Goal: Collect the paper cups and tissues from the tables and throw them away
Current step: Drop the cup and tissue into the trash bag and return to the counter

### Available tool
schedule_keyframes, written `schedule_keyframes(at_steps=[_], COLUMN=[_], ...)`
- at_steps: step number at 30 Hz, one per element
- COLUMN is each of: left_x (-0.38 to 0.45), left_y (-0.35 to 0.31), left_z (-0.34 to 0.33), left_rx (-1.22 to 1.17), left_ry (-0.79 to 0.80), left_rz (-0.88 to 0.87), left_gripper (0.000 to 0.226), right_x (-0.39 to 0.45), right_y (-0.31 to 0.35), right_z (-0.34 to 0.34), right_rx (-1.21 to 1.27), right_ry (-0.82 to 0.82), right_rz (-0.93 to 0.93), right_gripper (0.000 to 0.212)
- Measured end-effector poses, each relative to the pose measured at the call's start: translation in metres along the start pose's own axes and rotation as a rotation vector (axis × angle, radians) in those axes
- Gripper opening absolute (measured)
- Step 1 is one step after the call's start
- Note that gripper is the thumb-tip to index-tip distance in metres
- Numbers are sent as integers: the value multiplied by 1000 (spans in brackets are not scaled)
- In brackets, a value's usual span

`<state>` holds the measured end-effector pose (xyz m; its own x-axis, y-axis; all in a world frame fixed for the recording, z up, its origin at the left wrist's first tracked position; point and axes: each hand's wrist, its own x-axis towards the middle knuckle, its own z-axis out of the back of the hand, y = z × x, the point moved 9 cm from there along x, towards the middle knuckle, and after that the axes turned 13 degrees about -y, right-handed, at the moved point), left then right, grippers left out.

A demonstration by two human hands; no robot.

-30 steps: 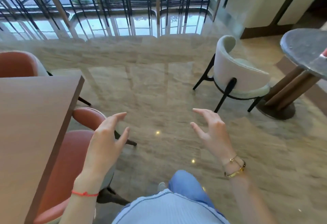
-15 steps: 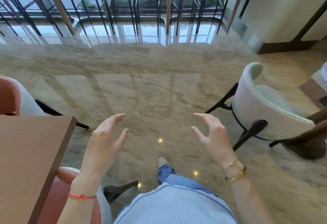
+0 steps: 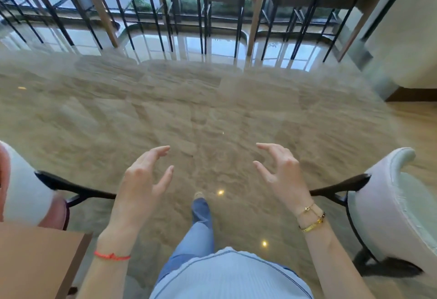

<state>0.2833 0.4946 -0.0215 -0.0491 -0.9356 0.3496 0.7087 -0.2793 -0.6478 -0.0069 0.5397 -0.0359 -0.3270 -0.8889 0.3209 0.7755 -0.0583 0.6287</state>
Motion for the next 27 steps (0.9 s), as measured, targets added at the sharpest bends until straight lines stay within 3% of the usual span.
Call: schedule_keyframes(at_steps=[8, 16, 27], left_x=[177, 369, 555], left_y=[59, 79, 124], left_z=[-46, -84, -176], left_rx=[-2, -6, -5], left_ry=[-13, -4, 39], left_rz=[3, -104, -56], left_gripper=[41, 43, 42], right_x=[167, 335, 524], right_y=[3, 22, -20], right_z=[-89, -148, -235], right_rx=[16, 56, 48], right_ry=[11, -62, -35], right_rz=[-11, -43, -74], right_gripper=[37, 38, 38])
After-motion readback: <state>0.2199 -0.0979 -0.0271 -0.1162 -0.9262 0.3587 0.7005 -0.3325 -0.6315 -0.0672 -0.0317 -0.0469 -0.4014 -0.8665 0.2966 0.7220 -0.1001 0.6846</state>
